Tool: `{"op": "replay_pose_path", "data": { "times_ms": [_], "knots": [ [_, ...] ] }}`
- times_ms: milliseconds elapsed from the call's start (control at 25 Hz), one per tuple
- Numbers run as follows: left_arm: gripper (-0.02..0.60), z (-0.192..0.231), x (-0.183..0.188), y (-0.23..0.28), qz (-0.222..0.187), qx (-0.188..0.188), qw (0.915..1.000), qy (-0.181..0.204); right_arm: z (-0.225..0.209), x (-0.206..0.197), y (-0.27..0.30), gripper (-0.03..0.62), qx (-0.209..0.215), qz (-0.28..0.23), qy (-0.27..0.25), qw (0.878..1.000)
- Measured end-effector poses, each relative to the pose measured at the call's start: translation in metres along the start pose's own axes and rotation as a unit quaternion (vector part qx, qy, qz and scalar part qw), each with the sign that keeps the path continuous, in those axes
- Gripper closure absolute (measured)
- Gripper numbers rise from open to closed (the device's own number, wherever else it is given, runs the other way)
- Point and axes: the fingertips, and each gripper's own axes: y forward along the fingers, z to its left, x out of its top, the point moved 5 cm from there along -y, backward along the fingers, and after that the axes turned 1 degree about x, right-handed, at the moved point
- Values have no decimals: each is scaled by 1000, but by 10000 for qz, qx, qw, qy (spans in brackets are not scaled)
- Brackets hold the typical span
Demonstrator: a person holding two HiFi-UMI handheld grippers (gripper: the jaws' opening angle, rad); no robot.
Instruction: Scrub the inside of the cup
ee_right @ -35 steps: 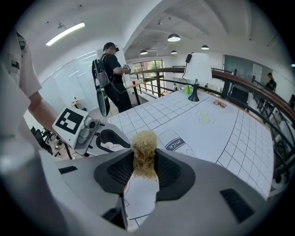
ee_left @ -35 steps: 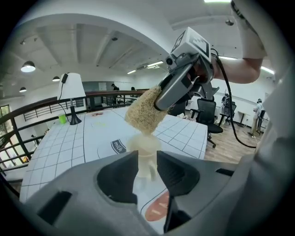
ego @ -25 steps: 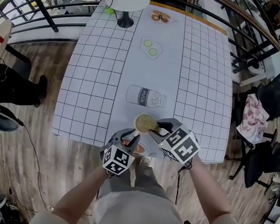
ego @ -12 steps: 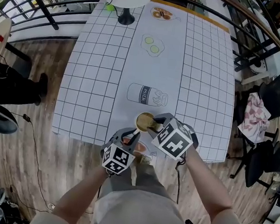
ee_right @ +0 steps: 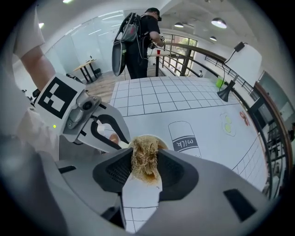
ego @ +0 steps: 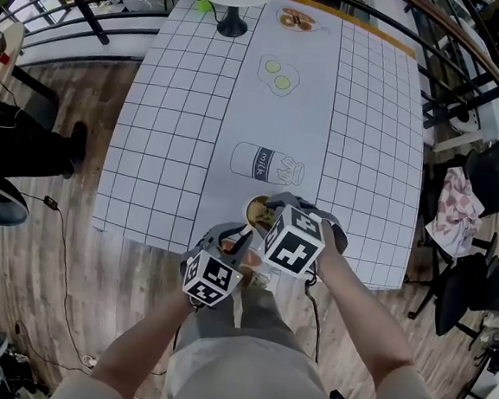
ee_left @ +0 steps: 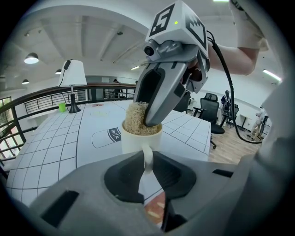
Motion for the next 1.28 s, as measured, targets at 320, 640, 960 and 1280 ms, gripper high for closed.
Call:
{"op": "replay_pose_path", "data": {
  "times_ms": [320,640,960,1280],
  "knots": [
    [517,0,1,0,-2,-30,10000,-45,6,-2,0,404,146,-154,-24,9998],
    [517,1,0,0,-25,-82,9999,-105,0,-6,15,464,130,-146,109,9998],
    [517,1,0,1,-6,-91,9998,-163,-2,-3,7,529,215,-237,211,9993],
    [517,0,0,0,-4,-106,9998,-191,-5,1,-23,531,53,-405,323,9986]
  ]
}}
